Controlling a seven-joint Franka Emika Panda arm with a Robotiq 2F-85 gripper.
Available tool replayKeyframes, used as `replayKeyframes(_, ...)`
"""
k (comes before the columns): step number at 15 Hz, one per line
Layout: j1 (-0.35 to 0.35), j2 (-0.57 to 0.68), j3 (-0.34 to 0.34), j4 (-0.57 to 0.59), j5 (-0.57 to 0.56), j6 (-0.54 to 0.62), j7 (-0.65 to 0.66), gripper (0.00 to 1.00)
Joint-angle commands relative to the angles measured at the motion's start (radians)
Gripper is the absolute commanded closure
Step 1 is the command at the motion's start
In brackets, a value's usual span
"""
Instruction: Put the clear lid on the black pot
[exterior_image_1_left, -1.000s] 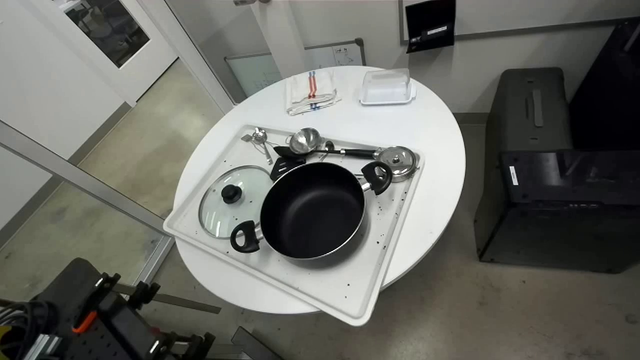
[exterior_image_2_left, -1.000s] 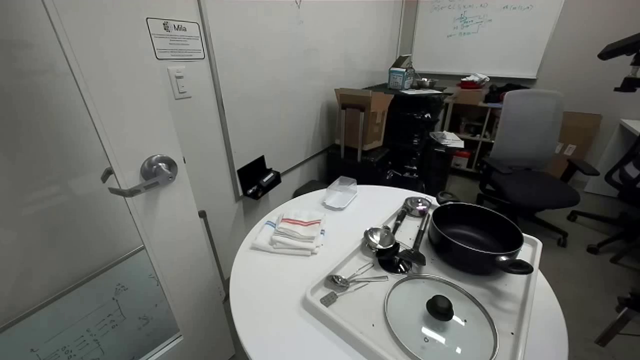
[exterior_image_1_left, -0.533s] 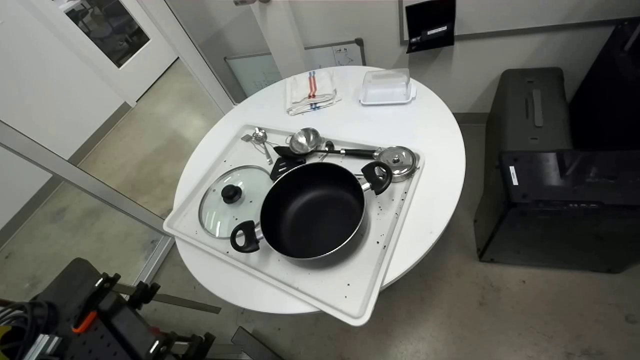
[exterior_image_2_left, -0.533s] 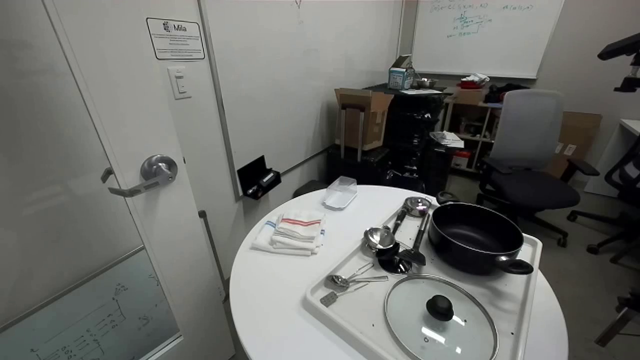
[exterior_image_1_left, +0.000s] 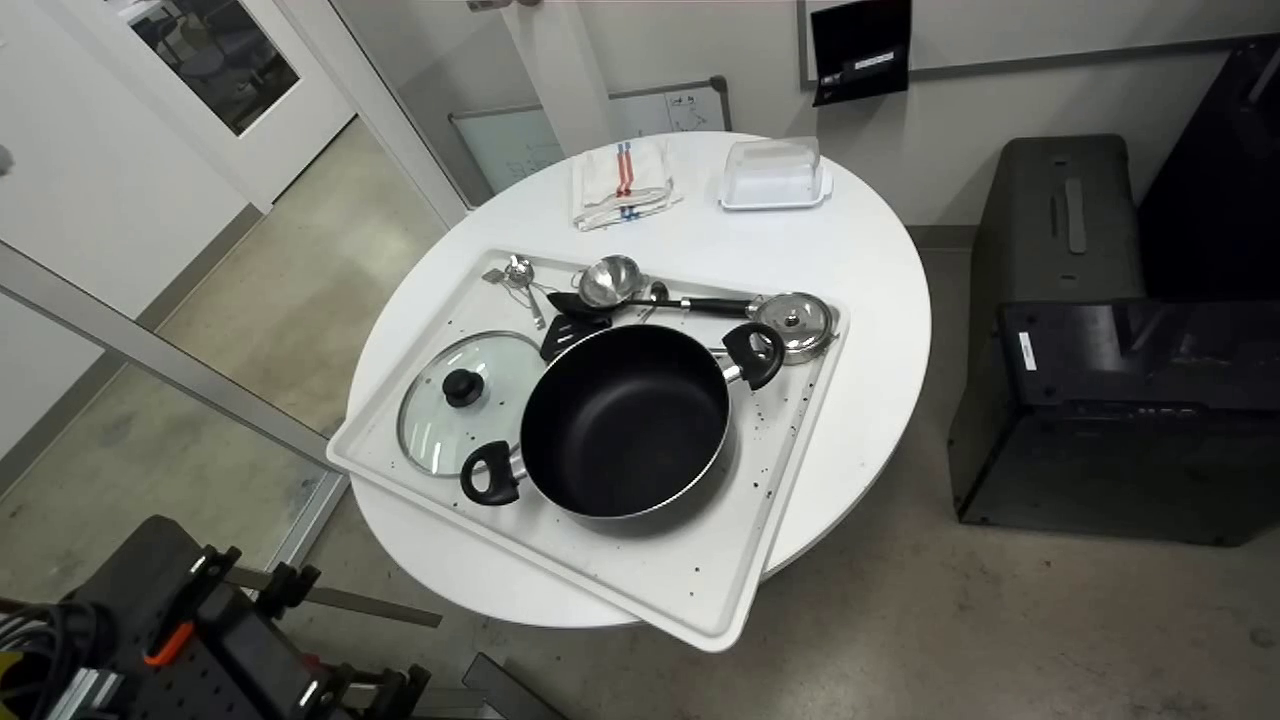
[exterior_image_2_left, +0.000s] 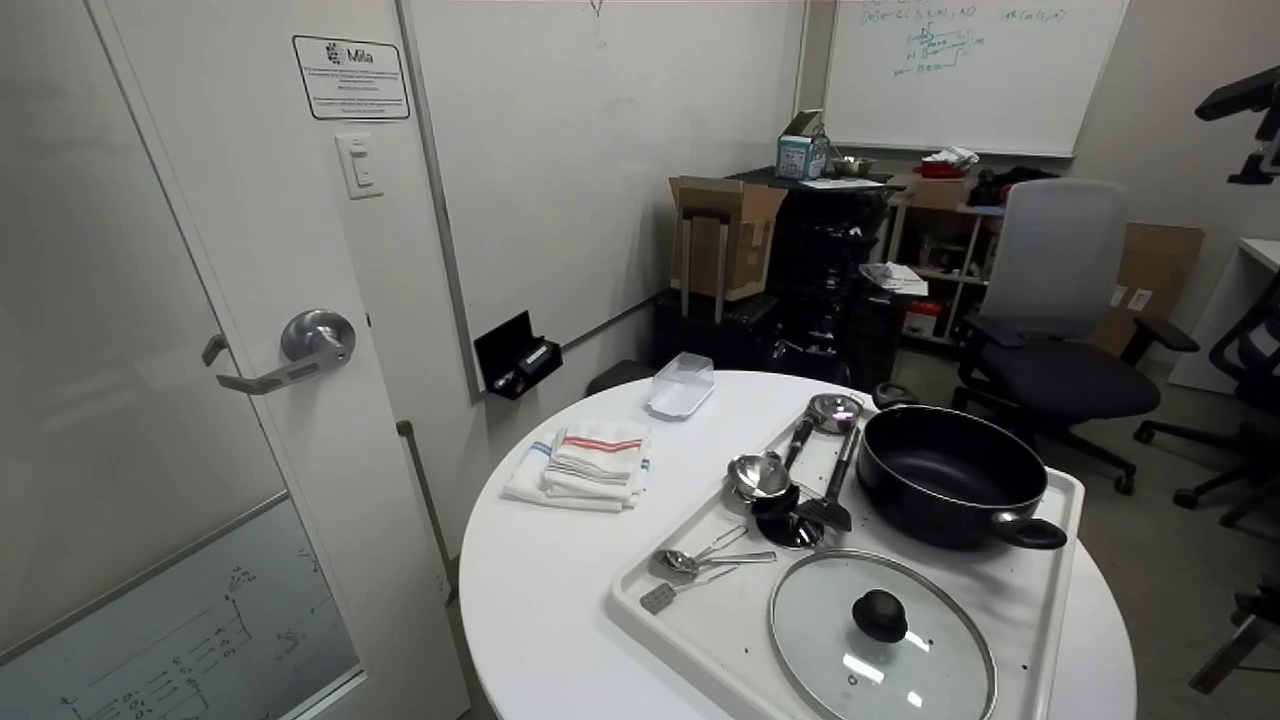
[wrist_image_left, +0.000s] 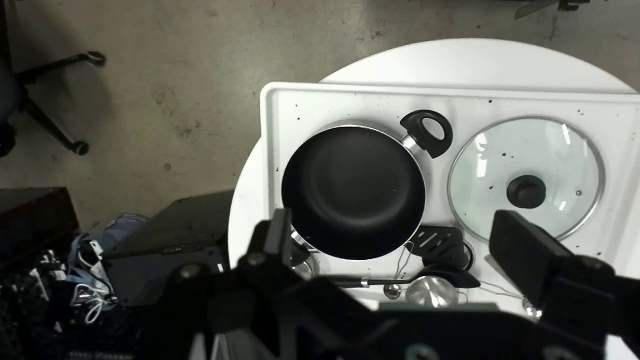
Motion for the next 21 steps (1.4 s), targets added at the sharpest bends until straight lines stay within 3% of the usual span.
replayKeyframes(1, 0.045, 0.097, -0.001, 0.035, -0.014, 0.03, -0.1, 0.0)
replayKeyframes(11, 0.156, 0.409, 0.057, 0.09, -0.036, 0.094, -0.365, 0.0)
replayKeyframes(21, 0.191, 0.787, 0.162, 0.165, -0.311, 0.238, -0.341, 0.0)
